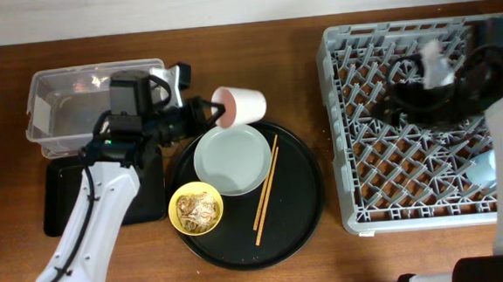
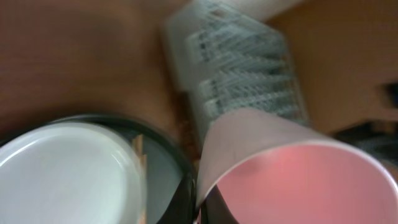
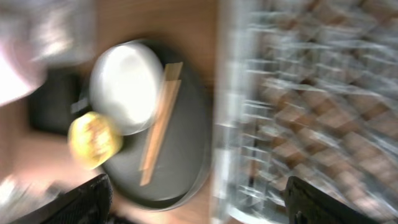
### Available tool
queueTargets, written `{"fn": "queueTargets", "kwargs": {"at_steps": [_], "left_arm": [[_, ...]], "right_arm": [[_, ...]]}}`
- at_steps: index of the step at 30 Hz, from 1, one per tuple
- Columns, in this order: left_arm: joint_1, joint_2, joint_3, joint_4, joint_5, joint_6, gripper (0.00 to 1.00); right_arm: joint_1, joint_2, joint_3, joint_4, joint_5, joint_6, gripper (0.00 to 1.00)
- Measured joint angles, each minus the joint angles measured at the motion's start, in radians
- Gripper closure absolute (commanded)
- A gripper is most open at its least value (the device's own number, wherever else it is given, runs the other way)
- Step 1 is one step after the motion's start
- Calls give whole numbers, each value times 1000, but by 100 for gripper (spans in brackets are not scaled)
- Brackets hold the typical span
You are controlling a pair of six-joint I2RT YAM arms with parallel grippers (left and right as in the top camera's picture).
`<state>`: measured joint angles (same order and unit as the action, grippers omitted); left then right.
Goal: Sort waste into correct bins and load items into the dishwasher rack
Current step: 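Grasp the pink cup with the left gripper and lift it, then hand the pink cup from the left gripper to the right gripper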
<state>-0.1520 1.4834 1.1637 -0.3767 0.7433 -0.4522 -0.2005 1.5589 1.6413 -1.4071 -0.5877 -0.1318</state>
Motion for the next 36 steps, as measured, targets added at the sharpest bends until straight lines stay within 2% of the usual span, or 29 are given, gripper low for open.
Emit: {"fn": "queueTargets", "kwargs": {"at_steps": [3,4,8,11,17,26,33,36], "left_arm": [[15,37,0,68,187,-28,100],[9,56,0,74,267,-36,100],[-11,65,0,76,354,-43,100],[-26,65,0,89,390,-47,100],[-79,65,0,111,436,-55,100],[-139,65,0,217,493,-143,100],[-162,65,0,219,508,-163,100],[-162,65,0,221,507,-163,100]], "right_arm": [[39,0,-84,32,-193,-105,6],[65,3,-158,58,-336,-178,6],[111,7,-301,138,-615,-314,6],[146,8,-336,188,-705,-350,6],[232,8,-338,257,-773,-371,7],[240,7,-338,317,-819,-372,8],[241,7,-338,352,-922,-373,17],[257,8,-338,351,-927,-372,25]]}}
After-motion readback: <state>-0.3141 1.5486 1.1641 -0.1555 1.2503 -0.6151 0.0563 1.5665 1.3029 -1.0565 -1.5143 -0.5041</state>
